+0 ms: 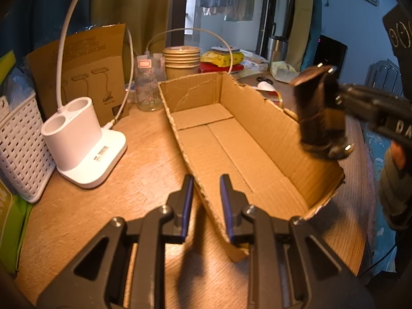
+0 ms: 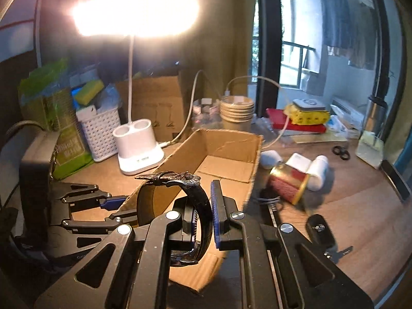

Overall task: Organize rigid objects
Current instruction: 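Carry the wristwatch with the right gripper over the cardboard box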

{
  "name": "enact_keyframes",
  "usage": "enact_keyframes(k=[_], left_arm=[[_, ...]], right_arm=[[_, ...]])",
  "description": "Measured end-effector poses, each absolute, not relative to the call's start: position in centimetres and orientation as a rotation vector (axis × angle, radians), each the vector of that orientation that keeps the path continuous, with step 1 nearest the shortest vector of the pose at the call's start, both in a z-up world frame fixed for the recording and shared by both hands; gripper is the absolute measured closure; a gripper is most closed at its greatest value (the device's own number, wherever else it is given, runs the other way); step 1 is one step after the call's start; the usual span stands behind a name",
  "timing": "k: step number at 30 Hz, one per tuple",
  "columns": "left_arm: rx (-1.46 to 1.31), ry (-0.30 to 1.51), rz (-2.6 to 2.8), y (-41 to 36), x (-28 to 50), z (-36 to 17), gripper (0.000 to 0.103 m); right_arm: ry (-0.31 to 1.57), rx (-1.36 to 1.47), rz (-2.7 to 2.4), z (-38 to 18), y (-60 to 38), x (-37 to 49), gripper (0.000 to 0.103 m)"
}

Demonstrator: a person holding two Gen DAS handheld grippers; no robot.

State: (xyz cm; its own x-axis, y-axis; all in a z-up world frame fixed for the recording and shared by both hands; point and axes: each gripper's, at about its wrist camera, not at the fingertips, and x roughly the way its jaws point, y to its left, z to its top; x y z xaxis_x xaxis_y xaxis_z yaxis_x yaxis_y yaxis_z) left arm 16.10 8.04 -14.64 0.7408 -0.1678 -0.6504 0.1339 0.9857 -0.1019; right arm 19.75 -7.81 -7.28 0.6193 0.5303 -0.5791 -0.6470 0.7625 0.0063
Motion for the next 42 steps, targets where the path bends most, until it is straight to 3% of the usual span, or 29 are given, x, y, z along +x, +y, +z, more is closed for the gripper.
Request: enact_keyframes(k=[26,38,42], left_arm=[[-0.049,0.717,-0.163,8.1,16.1,-14.6,0.08],[-0.049,0.716,-0.16,8.3,16.1,-14.7,0.08],[-0.049,0.716,-0.158,8.2,16.1,-14.7,0.08]], right_arm=[[0.717,-0.363,0.648,-12.1,-4.3,19.7,0.091],[0.79,-0.346,0.661,-12.6,-4.3,19.8,0.078],[0.795,-0.35,0.681,-12.4,-4.3,19.3,0.069]])
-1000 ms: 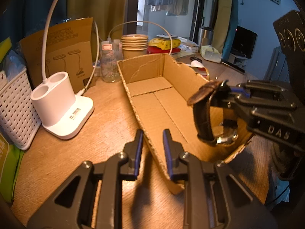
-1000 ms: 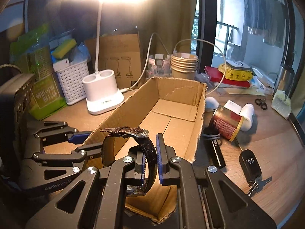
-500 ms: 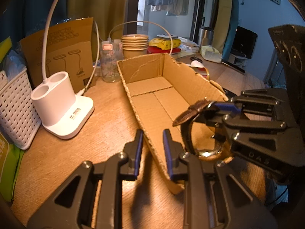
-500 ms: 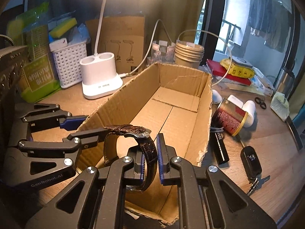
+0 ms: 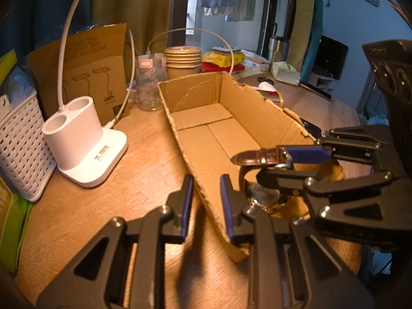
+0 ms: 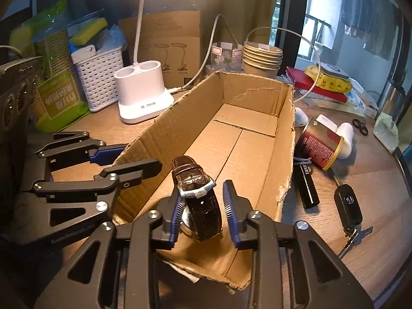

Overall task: Organize rigid objects
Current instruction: 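Carry the wristwatch with the right gripper over the cardboard box, then lower the wristwatch into the box and open the right gripper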

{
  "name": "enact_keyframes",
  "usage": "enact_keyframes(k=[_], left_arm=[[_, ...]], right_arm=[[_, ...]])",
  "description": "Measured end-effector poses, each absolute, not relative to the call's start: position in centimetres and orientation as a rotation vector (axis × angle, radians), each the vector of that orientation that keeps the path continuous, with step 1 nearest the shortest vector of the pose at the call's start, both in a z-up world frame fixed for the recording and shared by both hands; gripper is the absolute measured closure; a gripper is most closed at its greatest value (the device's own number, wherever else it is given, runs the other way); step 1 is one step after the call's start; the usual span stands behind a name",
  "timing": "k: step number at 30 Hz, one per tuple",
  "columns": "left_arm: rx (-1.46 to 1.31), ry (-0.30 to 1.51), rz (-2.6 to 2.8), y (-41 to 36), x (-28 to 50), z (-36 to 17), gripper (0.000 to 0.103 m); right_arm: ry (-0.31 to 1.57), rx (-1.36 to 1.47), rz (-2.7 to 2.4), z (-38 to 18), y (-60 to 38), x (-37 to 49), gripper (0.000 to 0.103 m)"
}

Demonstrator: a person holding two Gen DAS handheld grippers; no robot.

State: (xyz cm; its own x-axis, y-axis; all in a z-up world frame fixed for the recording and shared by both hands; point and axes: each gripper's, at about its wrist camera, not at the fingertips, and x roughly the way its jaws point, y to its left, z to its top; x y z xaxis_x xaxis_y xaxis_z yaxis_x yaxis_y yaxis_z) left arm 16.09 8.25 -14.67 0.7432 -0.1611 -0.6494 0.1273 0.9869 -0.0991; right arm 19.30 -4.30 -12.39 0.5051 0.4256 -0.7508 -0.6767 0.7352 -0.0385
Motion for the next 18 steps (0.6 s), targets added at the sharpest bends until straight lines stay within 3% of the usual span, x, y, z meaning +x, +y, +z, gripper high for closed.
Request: enact_keyframes(k=[1,11,14,16,18], left_arm=[[-0.05,0.716,-0.158,8.3,16.1,-14.7,0.08],[-0.049,0.716,-0.157,8.1,16.1,-14.7,0.08],[-0.048,0.716,-0.157,8.1,16.1,-14.7,0.08],[-0.054,0.717,-0.159,8.2,16.1,-14.7,0.08],[-0.054,0.717,-0.159,8.1,16.1,-14.7,0.08]], right_arm=[[0.795,-0.346,0.684,-12.3,-4.4,19.2,0.065],[0.823,-0.317,0.718,-11.9,-5.1,18.9,0.062],[0.822,-0.322,0.723,-11.7,-5.3,18.7,0.053],[0.808,-0.308,0.739,-11.3,-5.5,18.4,0.034],[0.788,-0.282,0.762,-10.7,-5.7,18.2,0.033]])
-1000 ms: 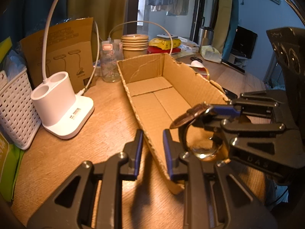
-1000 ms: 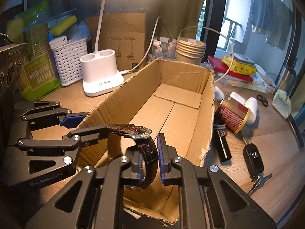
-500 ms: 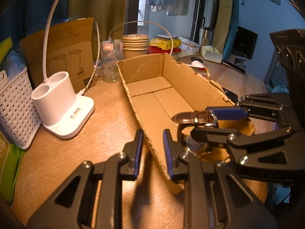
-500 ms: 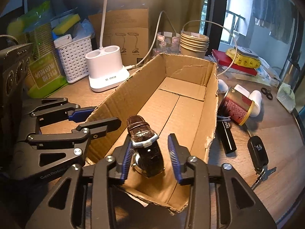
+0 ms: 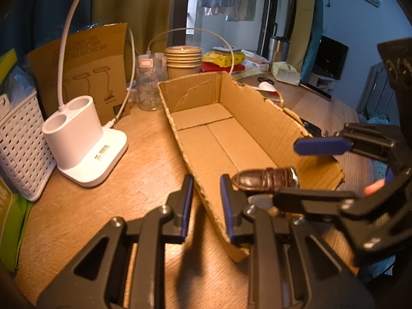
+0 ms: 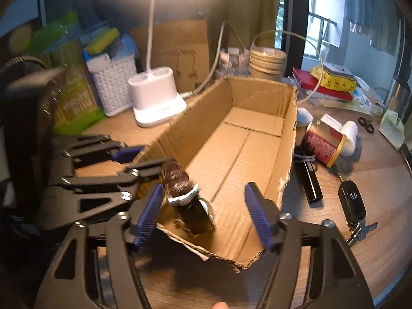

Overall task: Organize rigid objects
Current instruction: 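Lower the wristwatch into the box and open the right gripper, then grasp the black car key fob with the right gripper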

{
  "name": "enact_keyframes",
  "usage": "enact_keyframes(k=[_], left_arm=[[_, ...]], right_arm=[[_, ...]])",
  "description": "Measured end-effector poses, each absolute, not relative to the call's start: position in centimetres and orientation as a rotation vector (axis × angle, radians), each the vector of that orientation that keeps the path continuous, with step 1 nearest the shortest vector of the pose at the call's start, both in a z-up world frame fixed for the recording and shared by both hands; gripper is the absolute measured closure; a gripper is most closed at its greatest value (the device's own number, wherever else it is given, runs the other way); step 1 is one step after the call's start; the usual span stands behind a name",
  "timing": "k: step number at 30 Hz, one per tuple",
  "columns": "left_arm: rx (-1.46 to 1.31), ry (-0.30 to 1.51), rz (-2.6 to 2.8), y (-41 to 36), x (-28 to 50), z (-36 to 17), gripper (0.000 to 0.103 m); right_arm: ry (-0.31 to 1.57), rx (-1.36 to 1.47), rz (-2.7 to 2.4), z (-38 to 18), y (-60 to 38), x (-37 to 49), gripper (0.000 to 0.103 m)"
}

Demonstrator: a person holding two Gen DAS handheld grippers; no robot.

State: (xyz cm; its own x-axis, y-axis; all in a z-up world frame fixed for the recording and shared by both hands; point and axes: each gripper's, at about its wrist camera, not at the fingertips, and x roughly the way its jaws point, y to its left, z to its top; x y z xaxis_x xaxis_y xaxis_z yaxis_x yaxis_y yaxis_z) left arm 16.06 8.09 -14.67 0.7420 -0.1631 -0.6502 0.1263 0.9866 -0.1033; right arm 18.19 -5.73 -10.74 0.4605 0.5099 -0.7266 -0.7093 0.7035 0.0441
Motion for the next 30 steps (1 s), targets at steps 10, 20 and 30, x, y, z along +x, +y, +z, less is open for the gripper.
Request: enact_keyframes(k=[10,20,30], left_arm=[[-0.053,0.717,-0.157,8.1,16.0,-14.7,0.08],[-0.053,0.716,-0.155,8.2,16.1,-14.6,0.08],[-0.053,0.717,-0.154,8.3,16.1,-14.6,0.08]], right_arm=[[0.714,-0.224,0.721,-8.4,-8.1,18.3,0.032],[0.679,-0.179,0.587,-7.5,-13.3,20.1,0.032],[0.696,-0.186,0.387,-9.2,-18.5,23.0,0.032]])
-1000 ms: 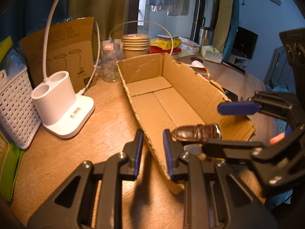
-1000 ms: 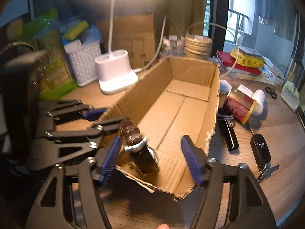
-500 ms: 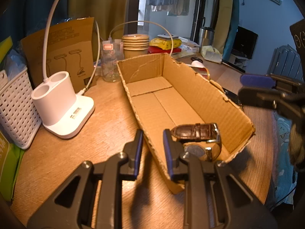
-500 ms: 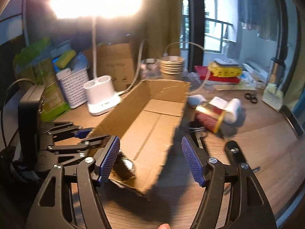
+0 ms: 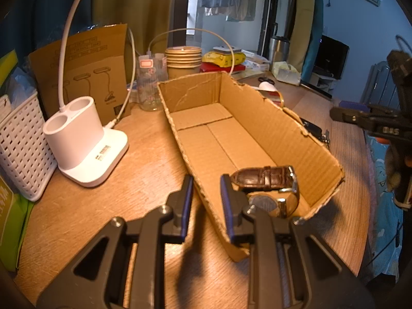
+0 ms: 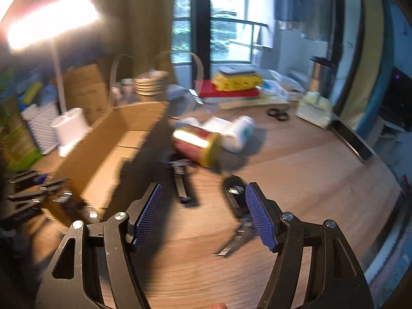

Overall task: Organize rigid objects
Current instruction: 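Grasp the black car key fob with the right gripper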

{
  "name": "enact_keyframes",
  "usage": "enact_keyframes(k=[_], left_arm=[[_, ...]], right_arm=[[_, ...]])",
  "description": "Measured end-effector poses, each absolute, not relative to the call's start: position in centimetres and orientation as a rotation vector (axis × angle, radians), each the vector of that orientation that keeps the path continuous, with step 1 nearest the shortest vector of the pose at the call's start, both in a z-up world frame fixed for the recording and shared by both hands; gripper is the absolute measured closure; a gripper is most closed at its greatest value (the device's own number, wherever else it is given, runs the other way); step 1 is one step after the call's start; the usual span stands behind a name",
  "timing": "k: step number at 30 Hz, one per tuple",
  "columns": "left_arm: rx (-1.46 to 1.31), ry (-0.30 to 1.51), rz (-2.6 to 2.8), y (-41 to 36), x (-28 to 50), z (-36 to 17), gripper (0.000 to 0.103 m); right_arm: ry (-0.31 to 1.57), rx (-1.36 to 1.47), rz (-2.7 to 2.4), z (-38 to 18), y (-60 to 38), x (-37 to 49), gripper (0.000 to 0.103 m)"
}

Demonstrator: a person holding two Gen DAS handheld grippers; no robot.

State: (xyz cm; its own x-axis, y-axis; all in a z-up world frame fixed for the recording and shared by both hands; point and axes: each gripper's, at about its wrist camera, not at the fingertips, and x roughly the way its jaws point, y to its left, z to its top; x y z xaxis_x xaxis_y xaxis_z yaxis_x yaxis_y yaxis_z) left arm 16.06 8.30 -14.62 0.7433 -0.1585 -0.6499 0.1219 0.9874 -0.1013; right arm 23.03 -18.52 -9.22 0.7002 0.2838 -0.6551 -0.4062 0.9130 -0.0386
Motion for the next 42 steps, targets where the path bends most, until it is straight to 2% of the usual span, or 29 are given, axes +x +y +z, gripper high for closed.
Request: enact_keyframes(k=[10,21,22,24,34,42], left_arm=[[-0.053,0.716,-0.153,8.3,16.1,-14.6,0.08],[-0.053,0.716,-0.153,8.2,16.0,-14.6,0.08],[-0.053,0.716,-0.153,8.3,16.1,-14.6,0.08],[-0.054,0.717,-0.153,8.2,16.0,-14.6,0.08],[-0.055,0.717,-0.154,8.3,16.0,-14.6,0.08],[-0.054,0.717,-0.153,8.2,16.0,-14.6,0.08]], right_arm=[[0.781,-0.204,0.297,-13.8,-20.6,27.5,0.032],[0.851,-0.226,0.284,-15.7,-19.7,29.7,0.033],[0.861,-0.23,0.284,-15.9,-19.6,29.8,0.043],[0.867,-0.231,0.296,-15.9,-19.5,29.9,0.055],[0.84,-0.252,0.28,-15.5,-19.1,28.6,0.063],[0.763,-0.221,0.282,-12.8,-19.5,26.8,0.065]])
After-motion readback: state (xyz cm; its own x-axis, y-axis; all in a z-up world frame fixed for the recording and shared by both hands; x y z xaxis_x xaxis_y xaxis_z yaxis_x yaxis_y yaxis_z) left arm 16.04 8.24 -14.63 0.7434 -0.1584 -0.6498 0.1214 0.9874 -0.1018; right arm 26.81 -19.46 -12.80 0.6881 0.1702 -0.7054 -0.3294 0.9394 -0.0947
